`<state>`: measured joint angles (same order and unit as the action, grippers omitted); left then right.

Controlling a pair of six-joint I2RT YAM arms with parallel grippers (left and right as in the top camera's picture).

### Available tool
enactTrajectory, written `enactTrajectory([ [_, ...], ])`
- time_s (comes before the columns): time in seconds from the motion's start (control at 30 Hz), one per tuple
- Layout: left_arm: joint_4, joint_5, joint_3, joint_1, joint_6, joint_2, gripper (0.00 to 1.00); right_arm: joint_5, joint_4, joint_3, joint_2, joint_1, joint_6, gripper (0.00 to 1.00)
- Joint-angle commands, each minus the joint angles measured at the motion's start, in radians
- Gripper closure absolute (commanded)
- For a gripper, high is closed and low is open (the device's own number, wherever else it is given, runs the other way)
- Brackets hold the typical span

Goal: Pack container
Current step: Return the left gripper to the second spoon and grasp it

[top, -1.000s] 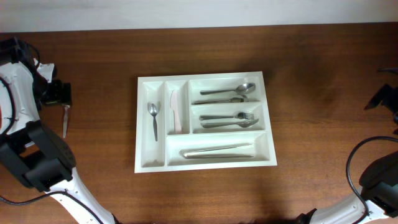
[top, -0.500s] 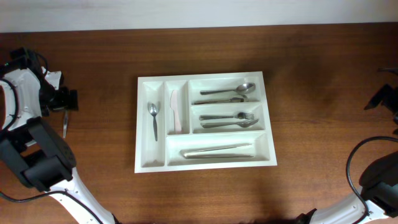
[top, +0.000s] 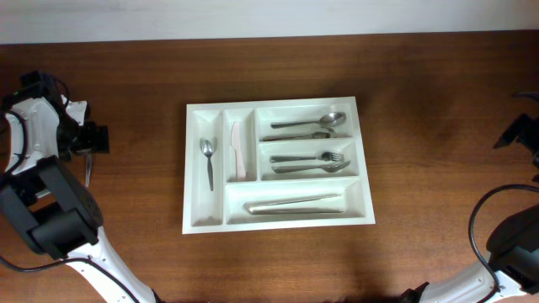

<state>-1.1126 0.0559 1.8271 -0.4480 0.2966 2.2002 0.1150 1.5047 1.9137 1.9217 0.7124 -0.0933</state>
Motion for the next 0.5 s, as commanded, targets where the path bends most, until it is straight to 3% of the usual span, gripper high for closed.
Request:
enactTrajectory([
  [0.0,0.018,-0.015,-0.022,0.000,0.019,0.000,0.05,0.005,-0.002,-0.003,0.005,-0.005,0.008,0.01],
  [0.47,0.088,-0.016,-0.079,0.000,0.019,0.001,0.05,0.005,-0.002,-0.003,0.005,-0.005,0.008,0.01],
])
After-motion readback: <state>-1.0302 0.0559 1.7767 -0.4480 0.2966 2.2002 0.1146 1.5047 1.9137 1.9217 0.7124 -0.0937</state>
